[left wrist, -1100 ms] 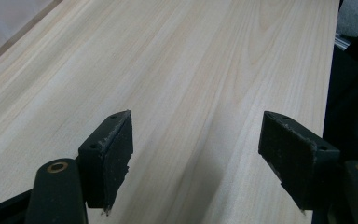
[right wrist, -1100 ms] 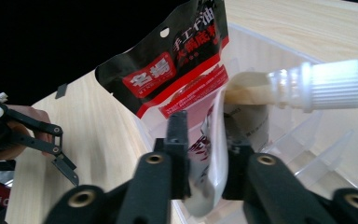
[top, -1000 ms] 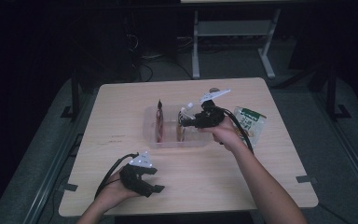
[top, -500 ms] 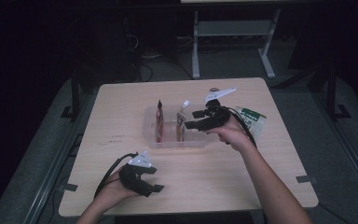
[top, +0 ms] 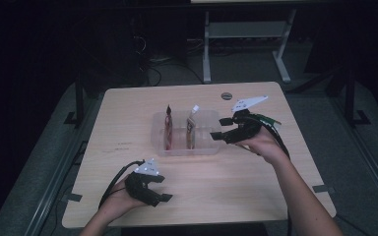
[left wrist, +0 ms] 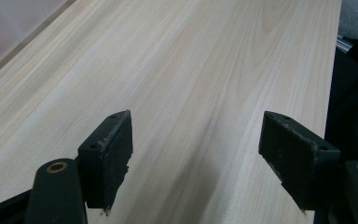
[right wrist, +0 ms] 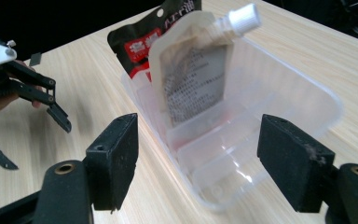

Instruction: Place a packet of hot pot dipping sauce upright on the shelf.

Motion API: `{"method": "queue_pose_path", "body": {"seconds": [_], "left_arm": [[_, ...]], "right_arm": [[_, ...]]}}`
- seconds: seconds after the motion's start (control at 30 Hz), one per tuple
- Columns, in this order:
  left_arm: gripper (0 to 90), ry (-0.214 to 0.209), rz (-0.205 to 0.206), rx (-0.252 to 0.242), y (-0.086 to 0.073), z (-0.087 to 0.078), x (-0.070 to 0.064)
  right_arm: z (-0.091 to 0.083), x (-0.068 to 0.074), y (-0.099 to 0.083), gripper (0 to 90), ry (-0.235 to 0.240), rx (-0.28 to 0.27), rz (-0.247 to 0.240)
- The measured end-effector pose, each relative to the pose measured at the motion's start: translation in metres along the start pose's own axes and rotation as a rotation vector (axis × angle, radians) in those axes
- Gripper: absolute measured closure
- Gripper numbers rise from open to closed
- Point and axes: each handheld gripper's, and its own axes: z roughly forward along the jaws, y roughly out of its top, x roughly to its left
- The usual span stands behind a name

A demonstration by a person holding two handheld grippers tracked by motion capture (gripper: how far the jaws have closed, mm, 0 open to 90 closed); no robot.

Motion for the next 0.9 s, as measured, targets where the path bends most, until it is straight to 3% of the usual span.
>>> {"method": "queue_pose_path", "body": {"seconds": [0.27, 0.57, 0.7, 0.9], "left_arm": [[25.6, 0.001, 0.002, 0.005, 0.000, 0.000, 0.001], [25.6, -0.001, -0.002, 0.005, 0.000, 0.000, -0.001], [25.6, -0.003, -0.002, 0.006, 0.000, 0.000, 0.000], [25.6, -0.005, -0.001, 0.005, 0.000, 0.002, 0.000]], "right_arm": [[-0.031, -0.006, -0.023, 29.3, -0.042, -0.006, 0.004], [-0.051, -0.031, -0.054, 31.5, -0.097, 0.004, 0.059], [-0.052, -0.045, -0.061, 36.3, -0.135, 0.018, 0.092], [-0.047, -0.063, -0.073, 56.7, -0.175, 0.050, 0.122]]}}
